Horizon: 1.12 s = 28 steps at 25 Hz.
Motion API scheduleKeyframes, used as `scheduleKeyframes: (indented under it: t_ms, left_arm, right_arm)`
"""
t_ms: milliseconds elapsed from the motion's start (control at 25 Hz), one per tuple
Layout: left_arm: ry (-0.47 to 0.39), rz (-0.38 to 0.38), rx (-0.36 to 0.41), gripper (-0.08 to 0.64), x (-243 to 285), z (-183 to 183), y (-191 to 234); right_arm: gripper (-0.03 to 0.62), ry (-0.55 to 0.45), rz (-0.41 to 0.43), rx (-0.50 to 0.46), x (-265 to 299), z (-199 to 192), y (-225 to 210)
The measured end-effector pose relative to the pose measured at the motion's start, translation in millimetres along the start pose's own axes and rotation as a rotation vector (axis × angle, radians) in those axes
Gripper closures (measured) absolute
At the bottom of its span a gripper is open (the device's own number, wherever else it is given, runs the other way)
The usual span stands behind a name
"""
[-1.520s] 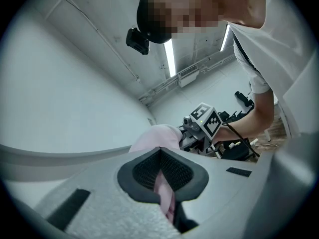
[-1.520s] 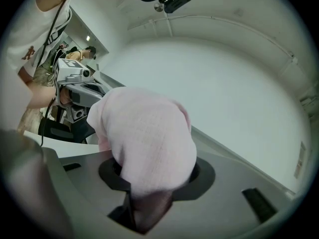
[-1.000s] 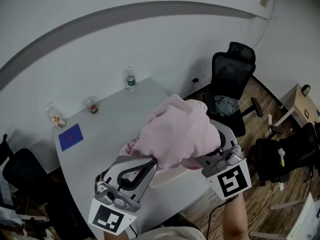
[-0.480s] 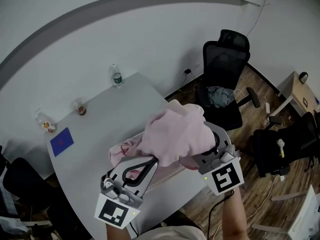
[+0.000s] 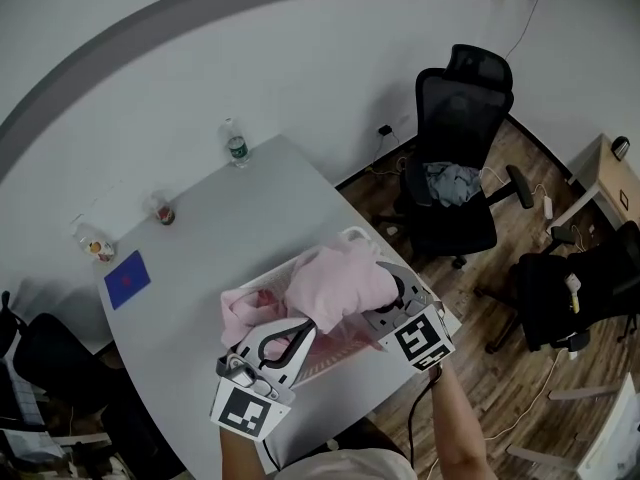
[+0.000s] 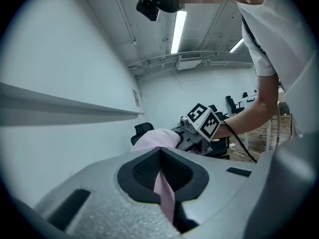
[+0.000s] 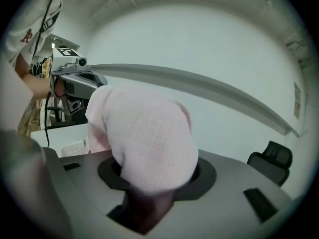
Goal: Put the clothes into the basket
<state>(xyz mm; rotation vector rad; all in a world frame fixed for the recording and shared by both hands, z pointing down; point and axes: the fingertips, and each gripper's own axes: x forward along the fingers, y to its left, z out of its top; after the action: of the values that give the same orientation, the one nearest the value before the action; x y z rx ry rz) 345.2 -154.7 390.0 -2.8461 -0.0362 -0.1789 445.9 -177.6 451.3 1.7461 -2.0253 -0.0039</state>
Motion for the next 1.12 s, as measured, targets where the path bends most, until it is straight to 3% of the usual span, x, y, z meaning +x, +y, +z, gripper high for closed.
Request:
scheduleKeyframes:
  t_ms: [160,640,920,1120]
  left_arm:
    - [0.036,0.003,-0.059,0.554,4,-24,-1]
    - [0.088,-0.003,-0.123,0.554,5,-54,-2]
    - [0.086,-0.017,-0.109,0.554,3,-63,1]
    - [0.149,-0.029,-0.111,0.554,4,-80,-2]
  right_arm:
    - [0.405,0.057,0.065,0.057,24,-35,13]
    - [0.368,0.373,0.297,-0.063,66,-100,62]
    - [0.348,0.420,0.321,-0.137,67,-105,71]
    - [0.315,0.462,0.353,-0.175,61,-115,79]
